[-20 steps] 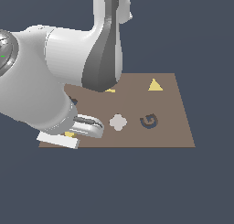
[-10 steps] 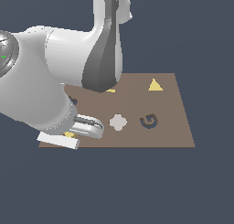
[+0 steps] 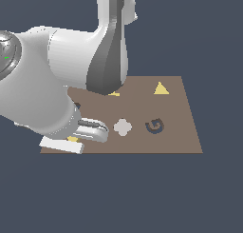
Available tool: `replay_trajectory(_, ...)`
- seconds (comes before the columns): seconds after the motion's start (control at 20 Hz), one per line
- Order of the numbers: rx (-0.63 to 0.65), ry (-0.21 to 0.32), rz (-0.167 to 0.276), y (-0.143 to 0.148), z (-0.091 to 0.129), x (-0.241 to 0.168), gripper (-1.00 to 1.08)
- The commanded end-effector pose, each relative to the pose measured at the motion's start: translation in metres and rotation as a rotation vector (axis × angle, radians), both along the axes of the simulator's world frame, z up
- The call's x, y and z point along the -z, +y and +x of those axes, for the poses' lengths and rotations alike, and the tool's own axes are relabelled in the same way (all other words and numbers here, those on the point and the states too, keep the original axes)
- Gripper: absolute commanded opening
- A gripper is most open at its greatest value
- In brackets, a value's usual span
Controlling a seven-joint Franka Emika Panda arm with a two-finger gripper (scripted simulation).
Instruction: Insert a designated object into the corresponding slot on a board.
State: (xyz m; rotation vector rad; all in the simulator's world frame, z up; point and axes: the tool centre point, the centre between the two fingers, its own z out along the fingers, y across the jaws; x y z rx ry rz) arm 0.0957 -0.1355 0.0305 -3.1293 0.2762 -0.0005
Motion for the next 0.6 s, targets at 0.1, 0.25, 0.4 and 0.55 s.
replay_trajectory(0.1,-0.058,0.000,0.000,0.003,-0.003,0.000,-1.00)
replay_trajectory(0.25,-0.116,0.000,0.000,0.005,-0.006,-0.001,-1.00)
replay_trajectory(0.4,-0.187,0.000,0.000,0.008,-0.011,-0.001,-1.00)
replay_trajectory(0.55,-0.271,0.000,0.000,0.010,-0.016,-0.002,-1.00)
